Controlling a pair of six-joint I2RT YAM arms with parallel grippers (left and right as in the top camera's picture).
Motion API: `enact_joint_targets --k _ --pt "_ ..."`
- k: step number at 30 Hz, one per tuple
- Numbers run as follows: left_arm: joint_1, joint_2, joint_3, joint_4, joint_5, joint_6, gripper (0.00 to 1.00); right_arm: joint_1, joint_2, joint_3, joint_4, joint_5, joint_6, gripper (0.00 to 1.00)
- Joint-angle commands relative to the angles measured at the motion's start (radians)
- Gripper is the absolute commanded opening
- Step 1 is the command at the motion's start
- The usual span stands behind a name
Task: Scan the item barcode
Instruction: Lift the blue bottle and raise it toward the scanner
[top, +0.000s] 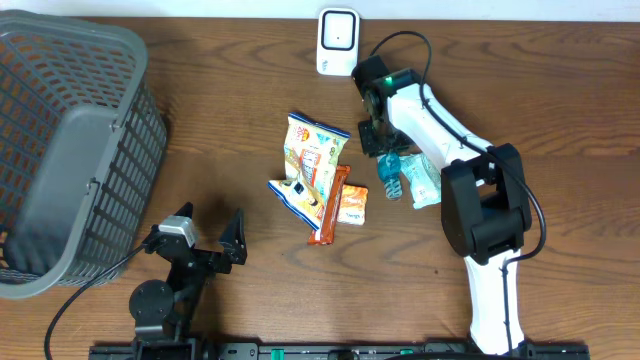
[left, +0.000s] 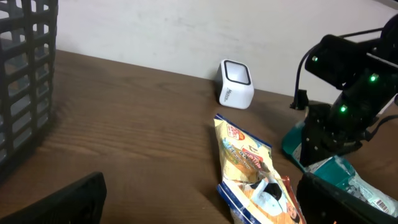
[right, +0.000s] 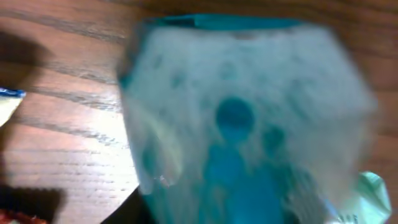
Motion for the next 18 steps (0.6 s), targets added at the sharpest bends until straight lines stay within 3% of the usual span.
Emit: enact_joint_targets --k 1,7,12,15,18 --pt "0.005 0.000 -0.028 -0.011 0.016 0.002 0.98 0.005 0.006 0.074 -0.040 0.012 0.008 0.33" --pt "0.005 0.000 -0.028 -0.011 0.016 0.002 0.98 0.005 0.006 0.103 -0.089 -0.011 0.008 0.41" --pt "0.005 0.000 -0.028 -0.011 0.016 0.002 0.98 0.005 0.006 0.098 -0.086 -0.015 0.008 0.25" --pt "0.005 0.000 -0.028 -0.011 0.016 0.002 0.98 0.005 0.006 0.097 -0.086 -0.018 0.008 0.09" --pt "0.005 0.000 -0.028 -0.011 0.016 0.002 0.98 0.005 0.006 0.097 -0.084 -0.018 0.024 0.08"
